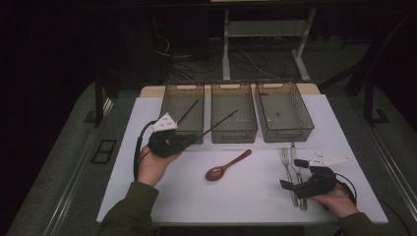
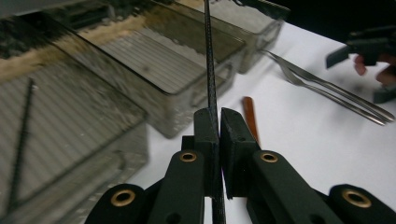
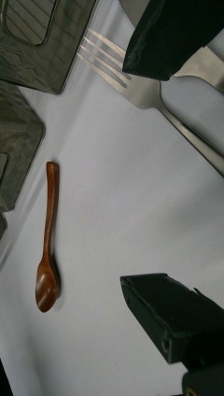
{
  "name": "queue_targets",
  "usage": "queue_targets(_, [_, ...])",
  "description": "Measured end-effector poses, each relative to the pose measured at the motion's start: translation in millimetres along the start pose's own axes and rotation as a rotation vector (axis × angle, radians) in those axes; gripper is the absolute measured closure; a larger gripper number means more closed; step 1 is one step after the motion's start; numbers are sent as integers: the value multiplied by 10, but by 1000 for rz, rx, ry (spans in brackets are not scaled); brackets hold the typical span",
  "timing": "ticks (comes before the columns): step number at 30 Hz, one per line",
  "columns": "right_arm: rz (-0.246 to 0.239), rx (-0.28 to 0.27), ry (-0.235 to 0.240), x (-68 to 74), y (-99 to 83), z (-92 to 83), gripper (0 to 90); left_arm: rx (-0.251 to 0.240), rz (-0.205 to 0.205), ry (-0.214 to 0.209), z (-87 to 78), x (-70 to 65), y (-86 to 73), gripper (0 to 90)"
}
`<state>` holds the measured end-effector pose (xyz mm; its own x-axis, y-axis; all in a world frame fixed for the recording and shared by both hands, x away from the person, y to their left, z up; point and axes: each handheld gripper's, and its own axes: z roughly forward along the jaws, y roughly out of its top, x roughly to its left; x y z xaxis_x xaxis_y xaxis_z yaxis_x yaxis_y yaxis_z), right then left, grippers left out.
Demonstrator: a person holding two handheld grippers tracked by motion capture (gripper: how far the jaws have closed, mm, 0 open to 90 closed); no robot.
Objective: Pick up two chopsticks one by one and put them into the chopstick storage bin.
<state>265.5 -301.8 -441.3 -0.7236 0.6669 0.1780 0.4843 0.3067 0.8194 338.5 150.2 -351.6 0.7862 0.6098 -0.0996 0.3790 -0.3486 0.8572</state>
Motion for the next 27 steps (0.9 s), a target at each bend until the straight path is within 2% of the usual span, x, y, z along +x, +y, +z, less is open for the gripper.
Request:
queue_targets(5, [5, 0, 0, -1, 0, -1, 2, -3, -6, 55, -61, 203, 127, 849])
queue_targets(15, [4, -4, -1, -8, -2, -1, 2, 19, -57, 164, -50, 611, 334, 849])
queue_targets(20, [5, -3, 1, -7, -3, 4, 2, 66, -80, 222, -16, 826, 406, 849])
queue_targets(21, [5, -2, 1, -10, -3, 4, 2, 69, -99, 239, 1, 879, 413, 849])
queue_targets(24, [7, -2, 2, -12, -3, 3, 2, 83, -131, 260, 31, 984, 426, 849])
queue_targets(27, [10, -3, 5, -13, -4, 0, 2, 126, -146, 285, 95, 1065, 432, 848])
